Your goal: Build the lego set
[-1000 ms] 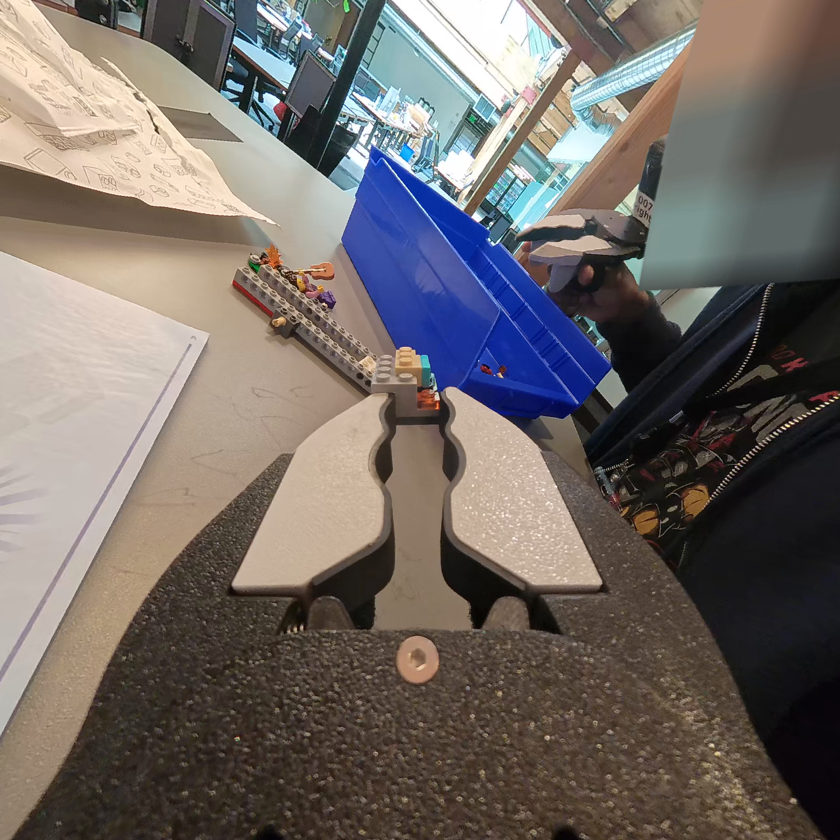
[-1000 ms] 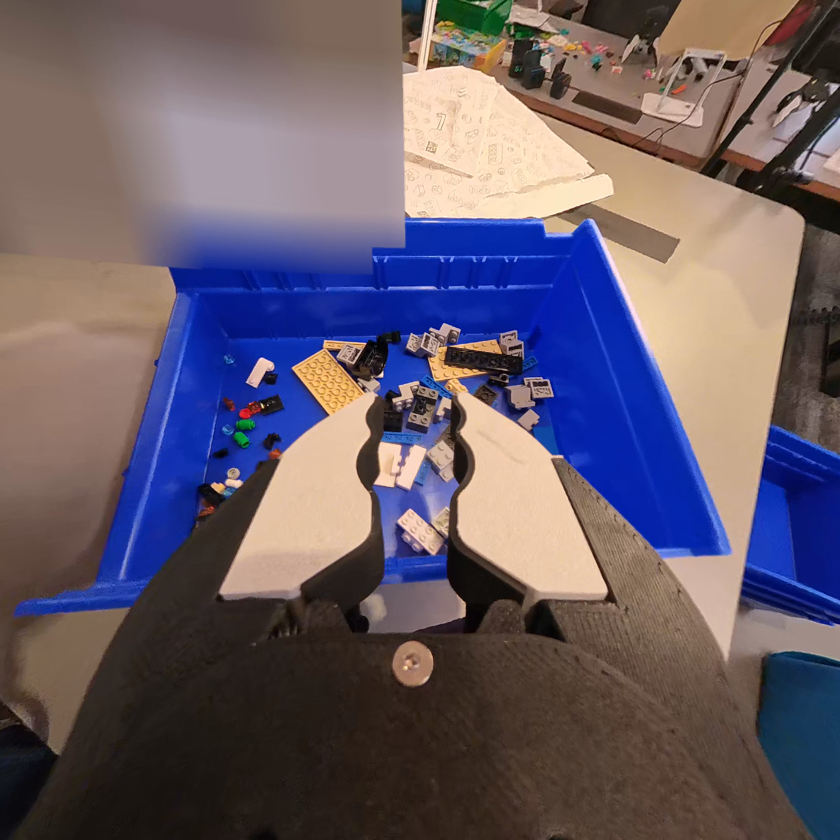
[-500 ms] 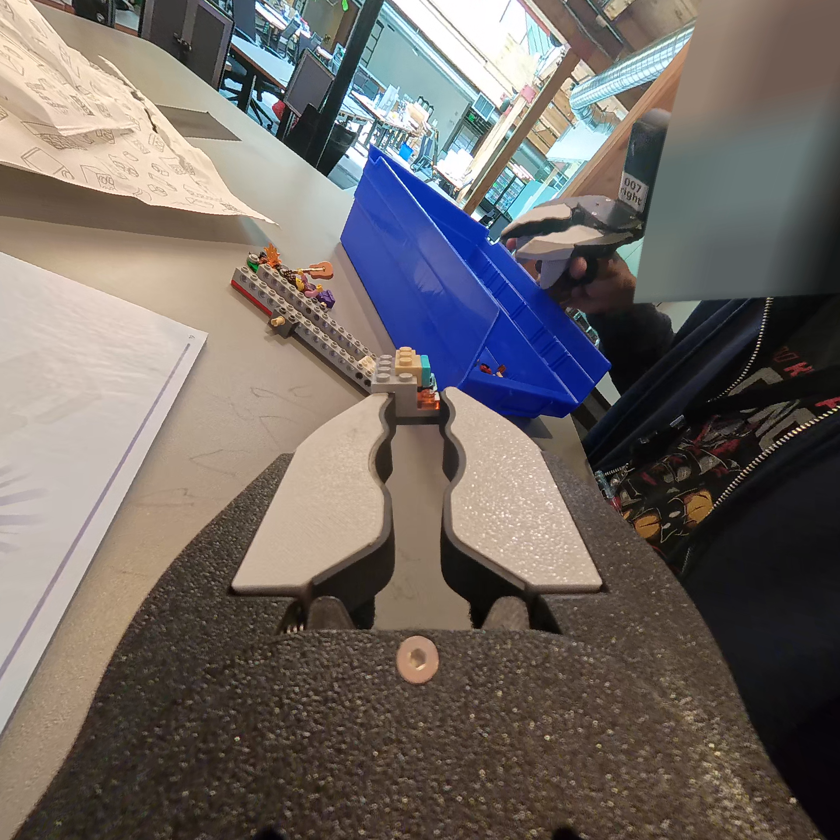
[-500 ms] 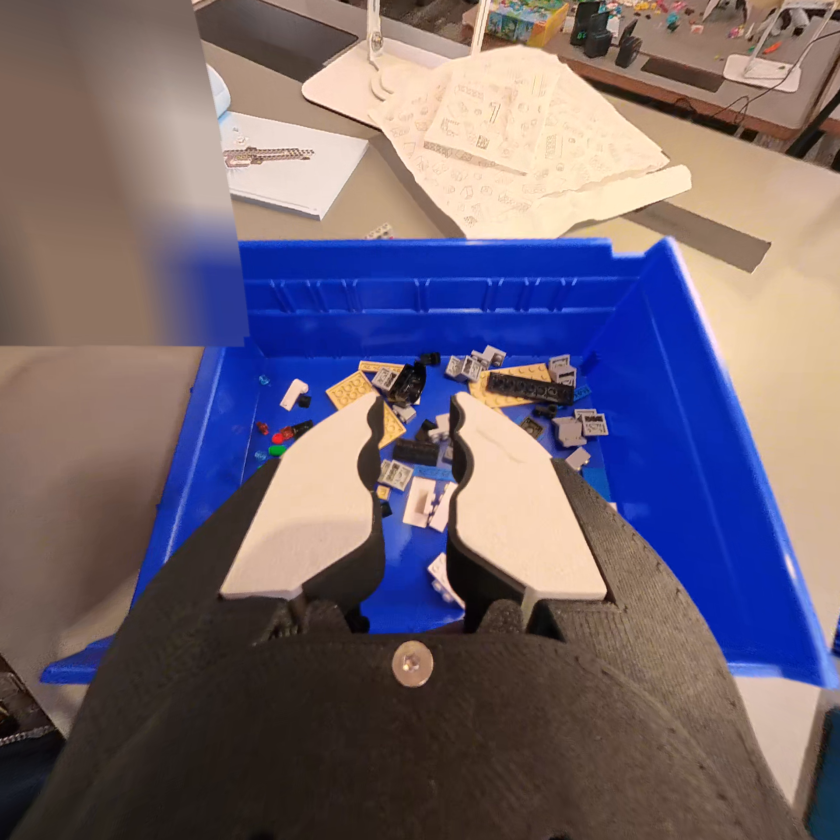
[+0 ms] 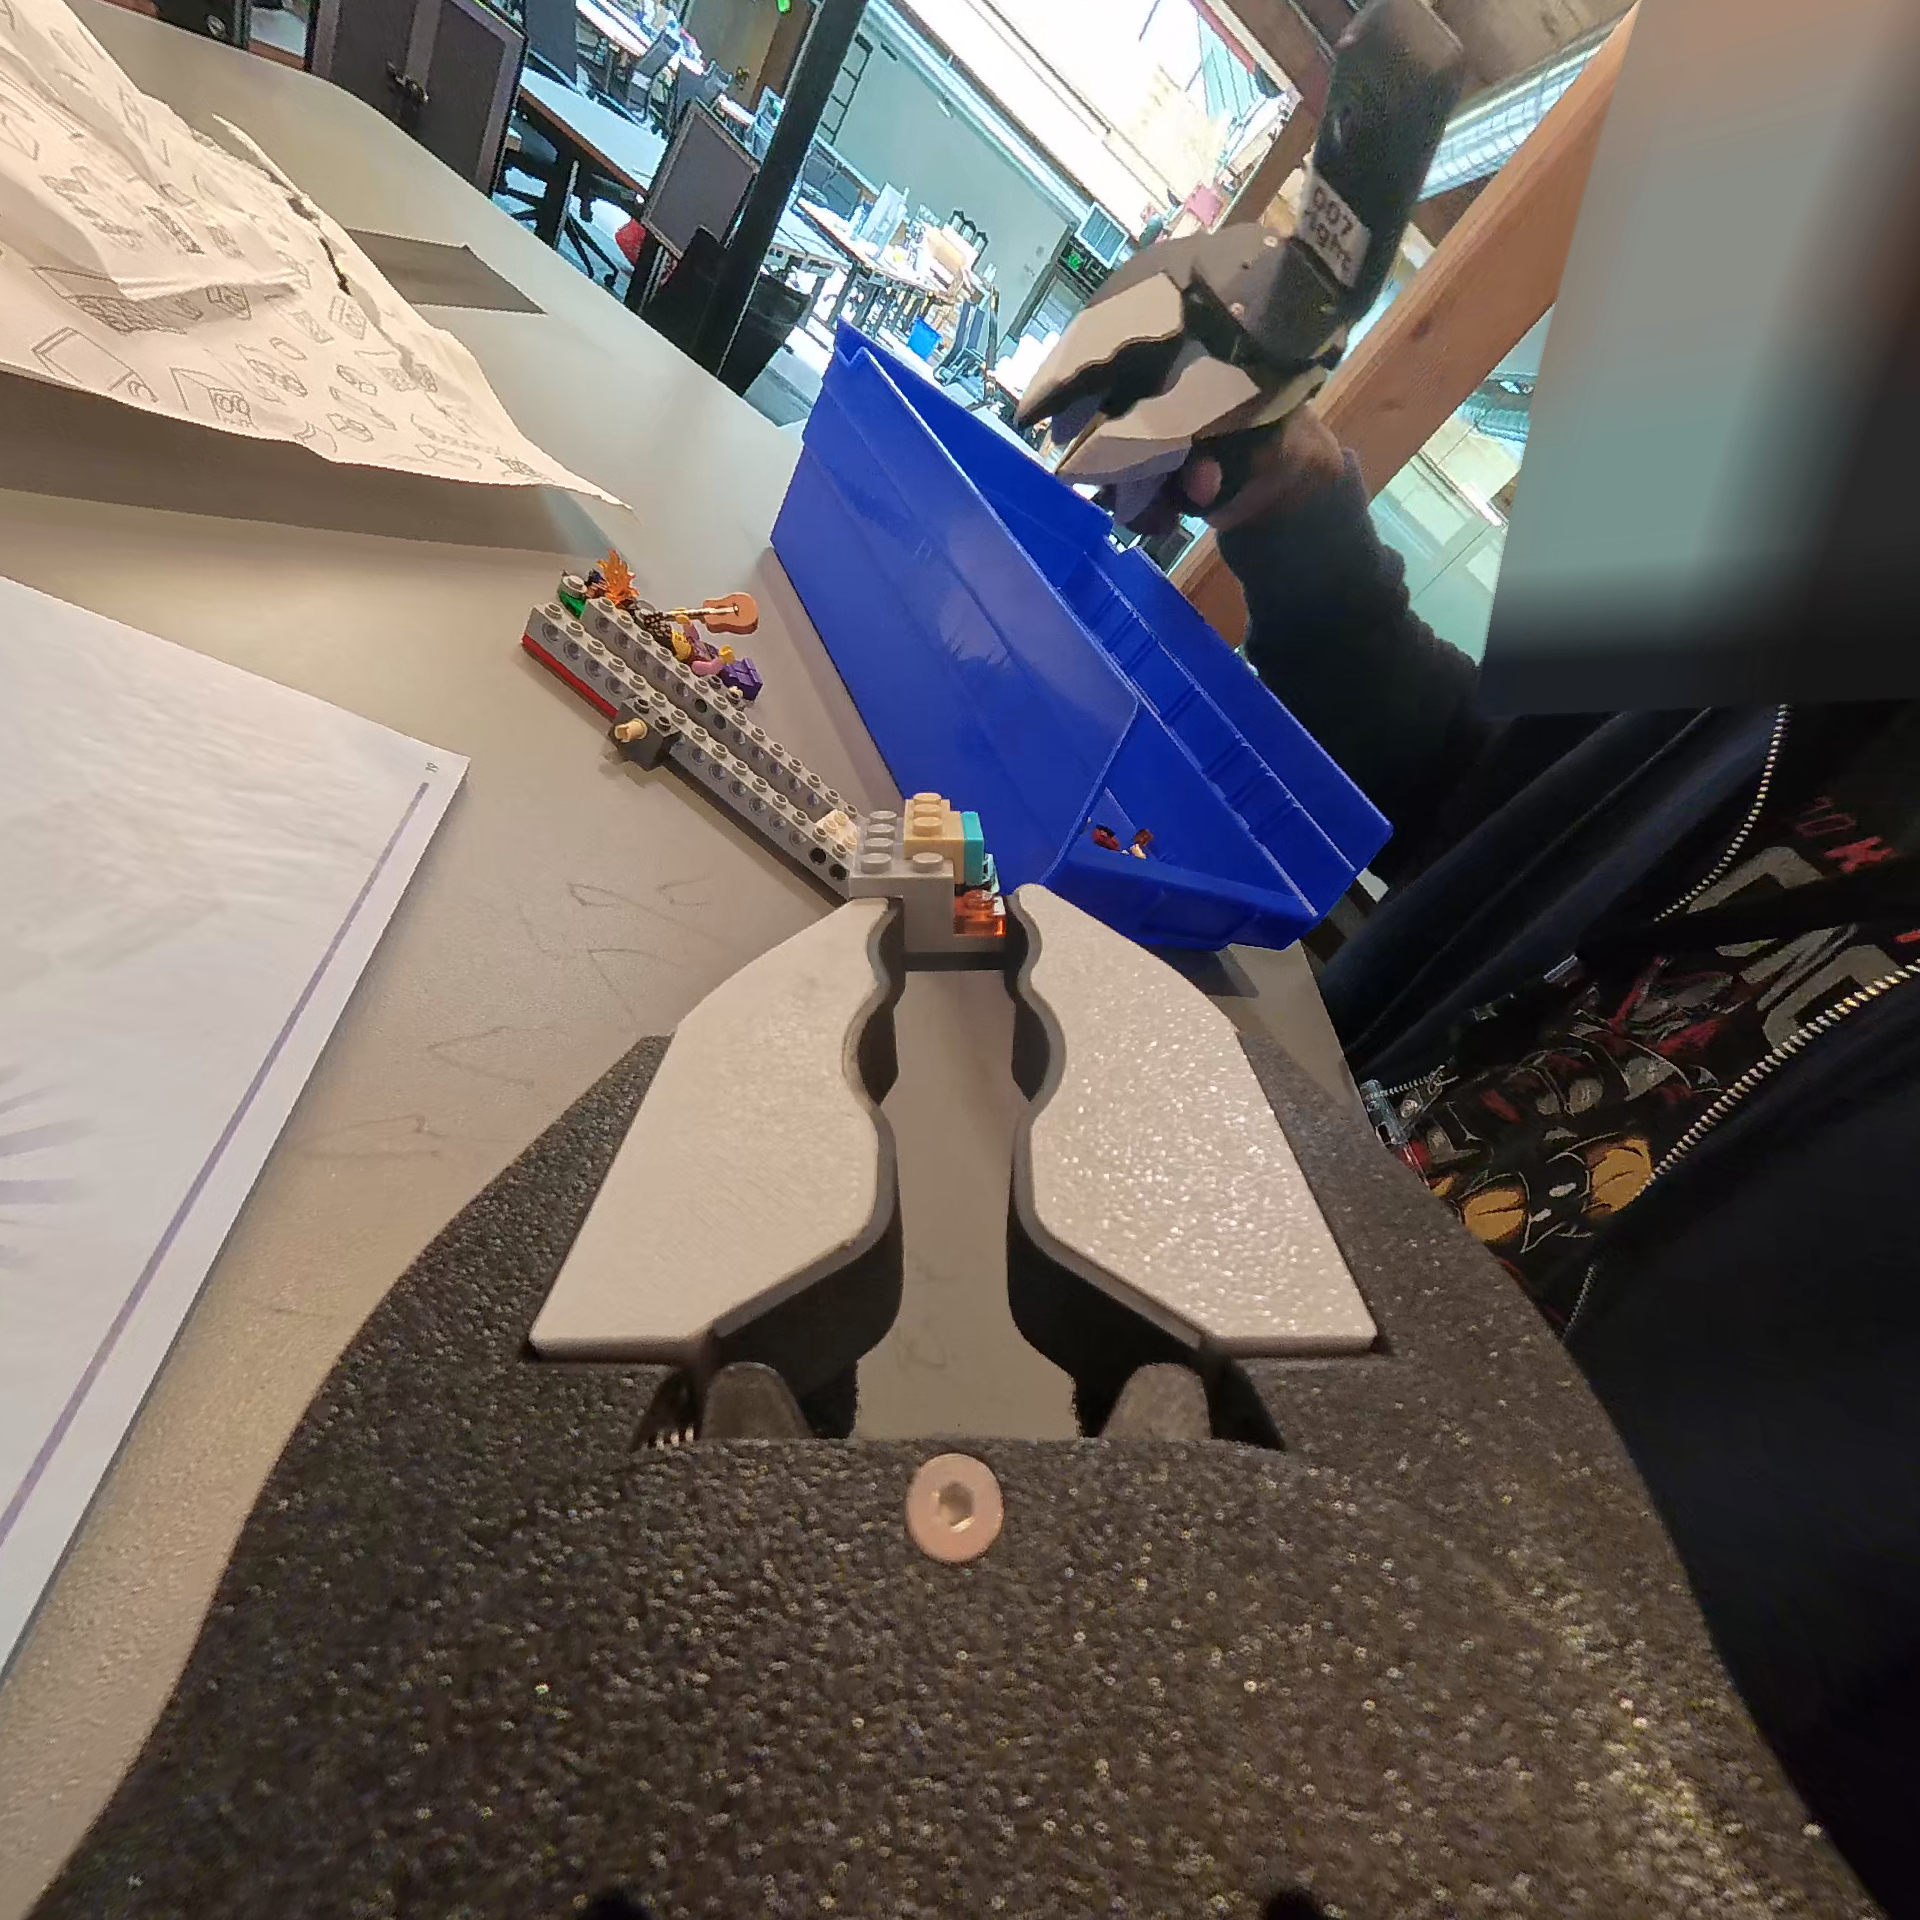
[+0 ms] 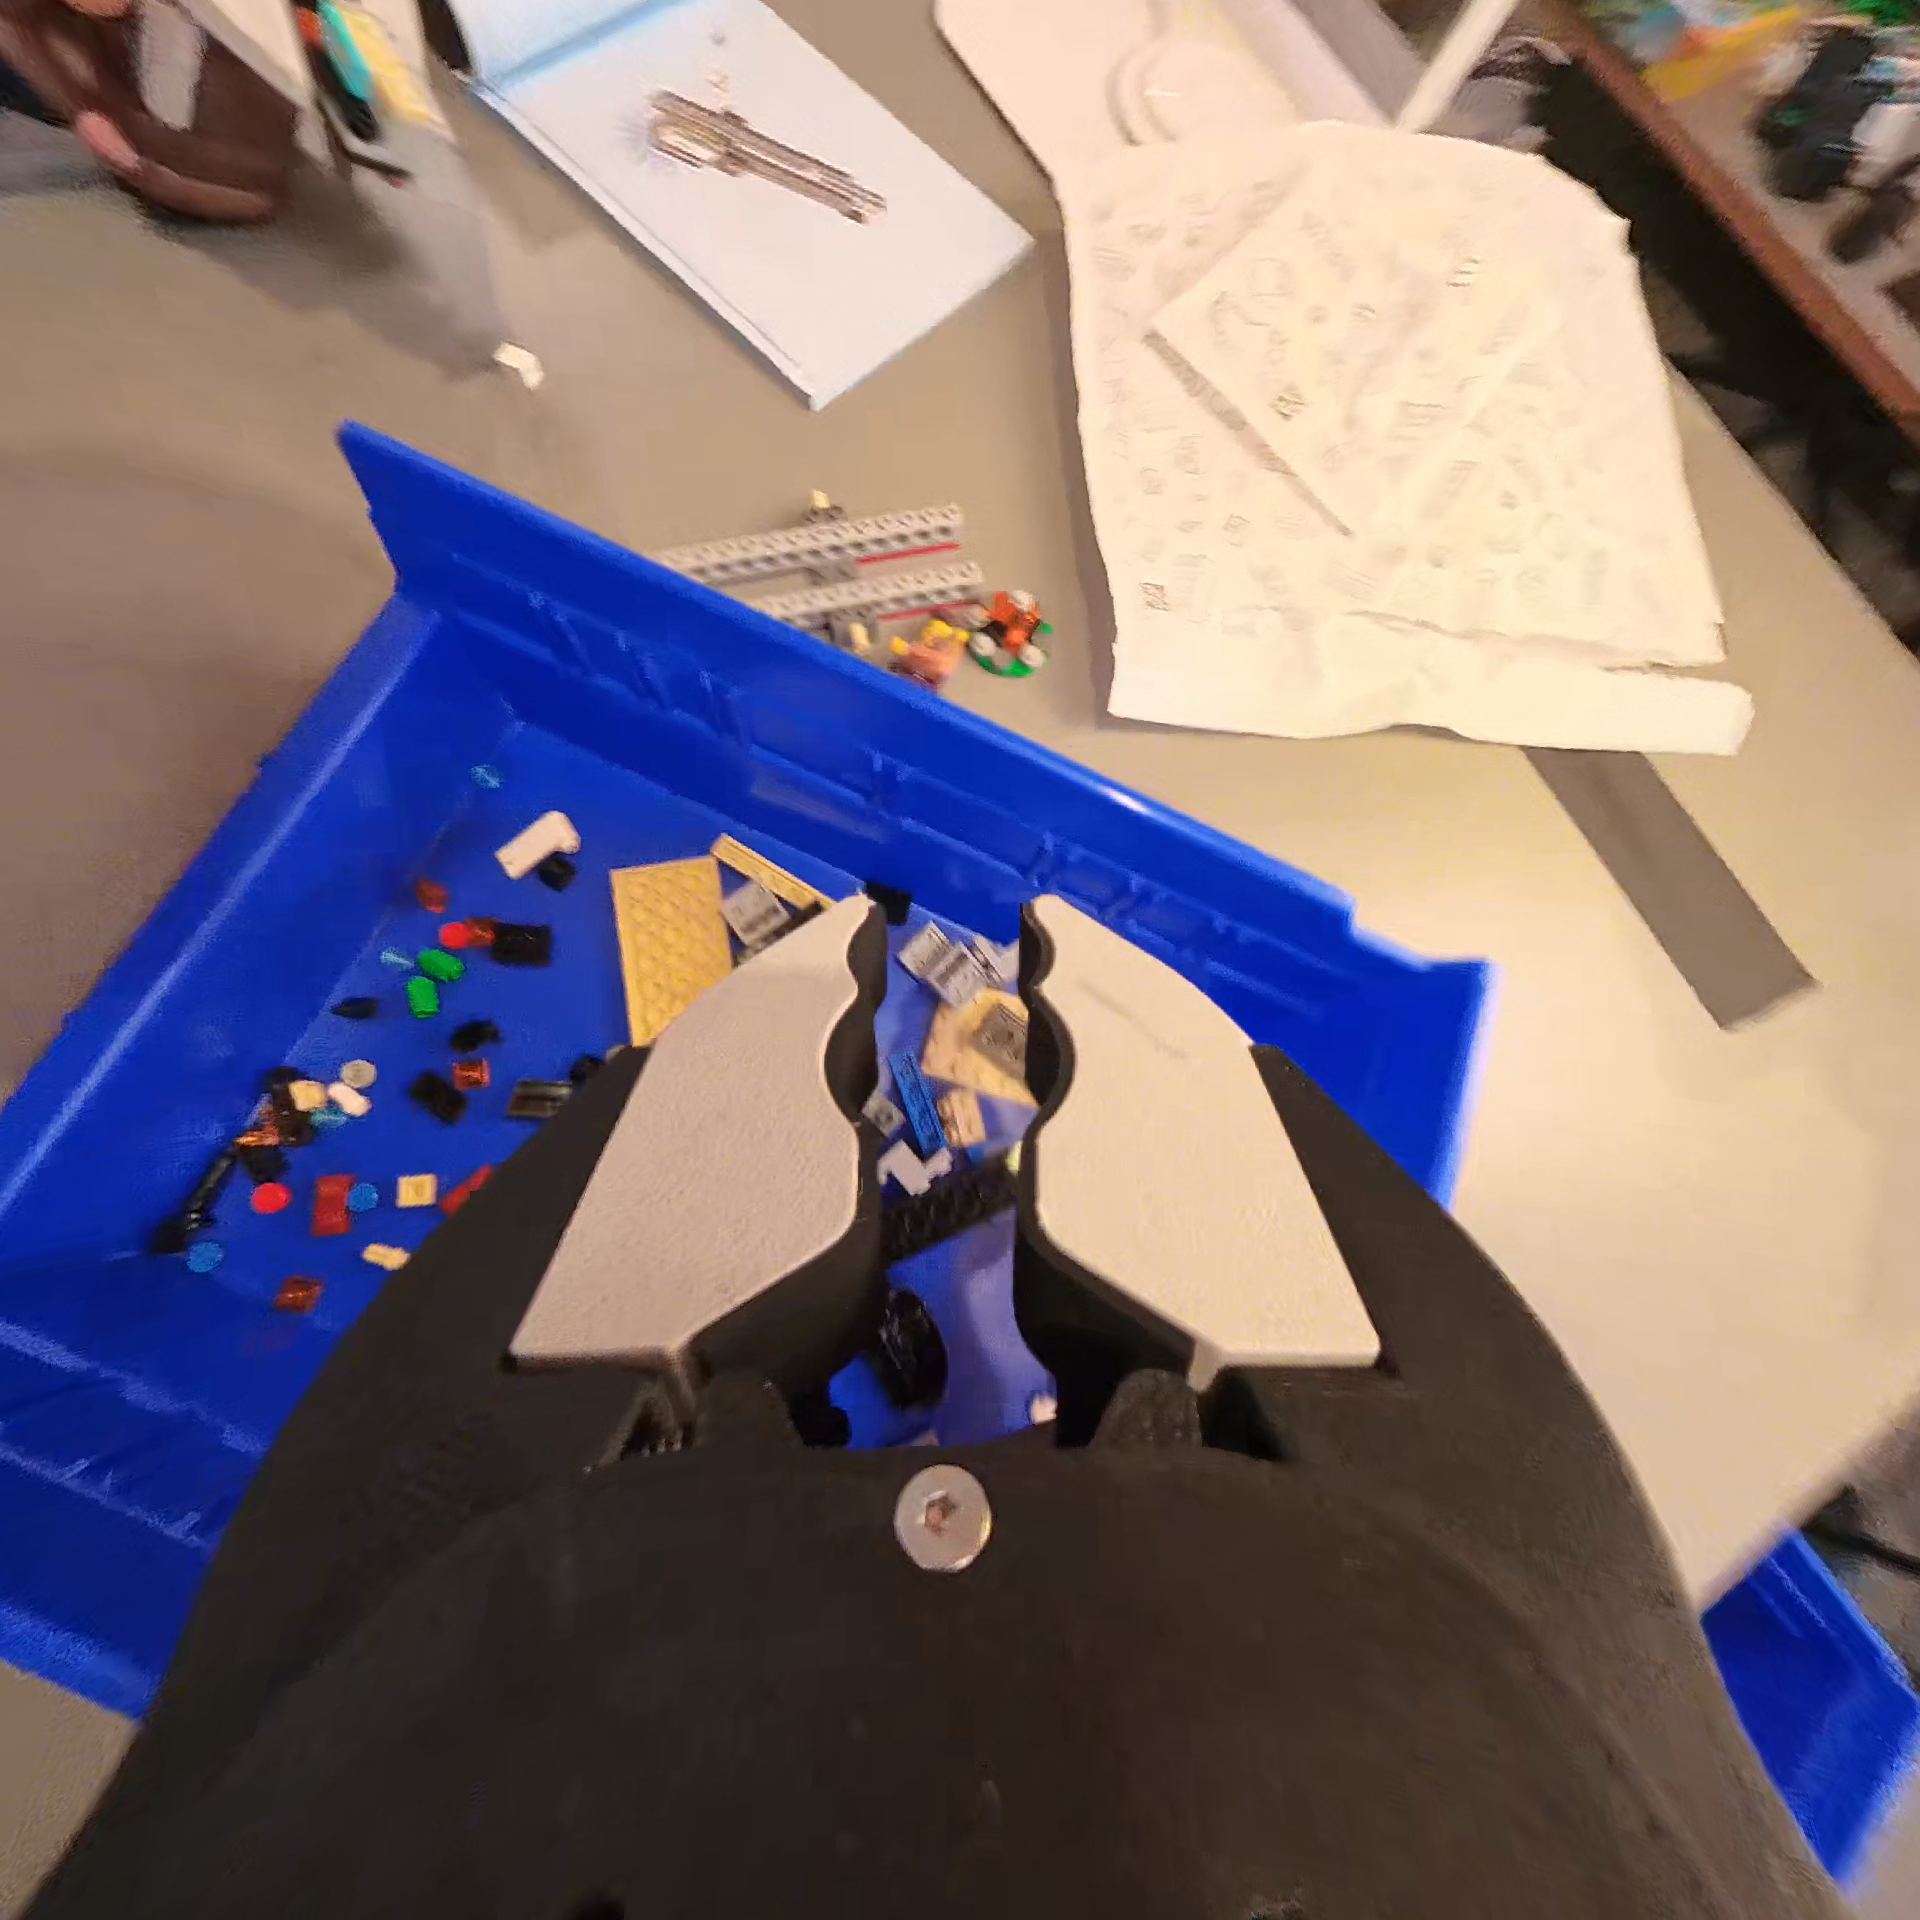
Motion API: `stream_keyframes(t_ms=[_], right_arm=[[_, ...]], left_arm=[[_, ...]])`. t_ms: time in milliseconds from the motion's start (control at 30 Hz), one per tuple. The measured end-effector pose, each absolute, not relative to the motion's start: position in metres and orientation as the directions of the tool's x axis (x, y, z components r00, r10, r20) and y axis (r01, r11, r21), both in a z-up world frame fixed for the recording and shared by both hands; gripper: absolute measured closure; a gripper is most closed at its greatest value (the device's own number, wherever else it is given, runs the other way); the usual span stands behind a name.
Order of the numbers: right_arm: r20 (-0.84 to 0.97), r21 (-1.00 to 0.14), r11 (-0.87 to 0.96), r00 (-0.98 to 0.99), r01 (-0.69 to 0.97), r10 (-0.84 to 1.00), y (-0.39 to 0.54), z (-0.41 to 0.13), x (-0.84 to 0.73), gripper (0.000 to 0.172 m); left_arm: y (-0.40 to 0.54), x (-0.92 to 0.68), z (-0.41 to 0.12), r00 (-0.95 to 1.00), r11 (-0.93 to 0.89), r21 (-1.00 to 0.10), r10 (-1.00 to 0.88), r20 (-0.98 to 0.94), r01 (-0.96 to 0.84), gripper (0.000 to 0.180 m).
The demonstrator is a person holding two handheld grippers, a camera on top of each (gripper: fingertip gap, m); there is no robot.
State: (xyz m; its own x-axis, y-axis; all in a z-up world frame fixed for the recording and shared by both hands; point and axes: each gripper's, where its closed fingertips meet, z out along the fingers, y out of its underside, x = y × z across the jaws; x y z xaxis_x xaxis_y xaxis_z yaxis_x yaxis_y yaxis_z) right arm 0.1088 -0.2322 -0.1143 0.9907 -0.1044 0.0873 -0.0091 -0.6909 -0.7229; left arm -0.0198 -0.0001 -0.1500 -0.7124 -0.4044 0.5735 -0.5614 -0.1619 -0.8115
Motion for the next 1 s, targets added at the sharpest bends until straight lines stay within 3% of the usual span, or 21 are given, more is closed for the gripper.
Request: stream_keyframes(t_ms=[233, 733, 800, 1000], right_arm=[[-0.051, -0.666, -0.745, 0.999, -0.038, -0.005, -0.222, -0.166, 0.099, 0.149], [0.082, -0.359, -0.862, 0.931, 0.359, 0.355, -0.210, -0.219, 0.078, 0.122], [0.041, -0.374, -0.855, 0.927, 0.360, 0.373, -0.210, -0.221, 0.072, 0.134], [0.074, -0.415, -0.869, 0.963, 0.268, 0.261, -0.225, -0.201, 0.096, 0.136]], left_arm=[[0.001, -0.020, -0.149, -0.714, -0.171, -0.811, -0.398, 0.576, -0.559, 0.163], [0.000, -0.021, -0.149, -0.716, -0.166, -0.811, -0.396, 0.575, -0.560, 0.163], [0.000, -0.021, -0.149, -0.718, -0.167, -0.813, -0.394, 0.574, -0.558, 0.163], [0.001, -0.022, -0.148, -0.721, -0.169, -0.814, -0.390, 0.573, -0.556, 0.163]])
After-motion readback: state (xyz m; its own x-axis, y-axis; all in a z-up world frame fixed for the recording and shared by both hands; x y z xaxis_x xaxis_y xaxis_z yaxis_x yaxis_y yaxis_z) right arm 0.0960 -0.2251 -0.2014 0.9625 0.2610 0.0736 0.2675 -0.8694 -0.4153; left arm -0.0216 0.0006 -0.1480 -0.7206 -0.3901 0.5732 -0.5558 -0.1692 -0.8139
